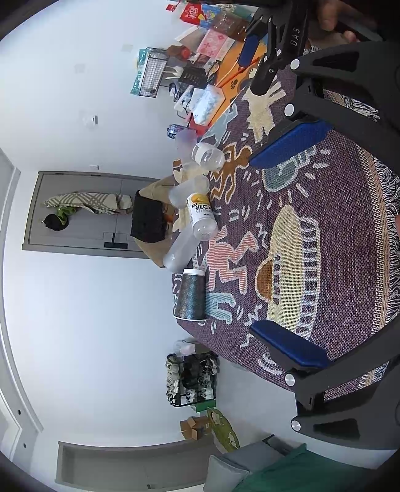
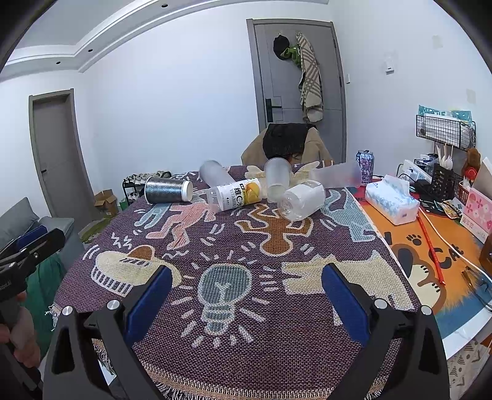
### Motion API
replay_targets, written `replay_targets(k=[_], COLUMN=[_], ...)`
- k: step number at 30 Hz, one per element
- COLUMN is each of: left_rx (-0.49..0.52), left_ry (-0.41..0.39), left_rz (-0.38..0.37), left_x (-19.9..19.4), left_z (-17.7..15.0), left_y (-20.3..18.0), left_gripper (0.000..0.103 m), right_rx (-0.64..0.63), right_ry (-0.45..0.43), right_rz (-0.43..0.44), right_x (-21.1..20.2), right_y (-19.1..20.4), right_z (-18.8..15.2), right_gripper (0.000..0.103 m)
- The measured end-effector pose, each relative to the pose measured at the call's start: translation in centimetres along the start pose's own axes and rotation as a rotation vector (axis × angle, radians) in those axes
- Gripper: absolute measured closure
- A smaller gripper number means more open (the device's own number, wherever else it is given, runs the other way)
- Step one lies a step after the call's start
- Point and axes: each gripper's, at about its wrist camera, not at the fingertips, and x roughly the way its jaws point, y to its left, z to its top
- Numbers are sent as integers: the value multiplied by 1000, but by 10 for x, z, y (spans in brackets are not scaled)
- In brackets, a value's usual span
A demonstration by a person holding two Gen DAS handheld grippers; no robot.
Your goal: Flip cup upright
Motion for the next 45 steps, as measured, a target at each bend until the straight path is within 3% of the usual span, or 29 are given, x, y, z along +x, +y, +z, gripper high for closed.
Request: replay_targets(k=[24,45], left_rx=[-10,-18], left_ry=[-3,34], left_rz=[0,5], left_x=[1,25], left_z=[1,4], left_y=[5,8], left_gripper=[5,5], right_rx=[-7,10], right_ry=[4,38], right_rz=[15,36], right_x=[4,25], right_y=[-1,-9], right_z=[-1,7], right_gripper=[8,8])
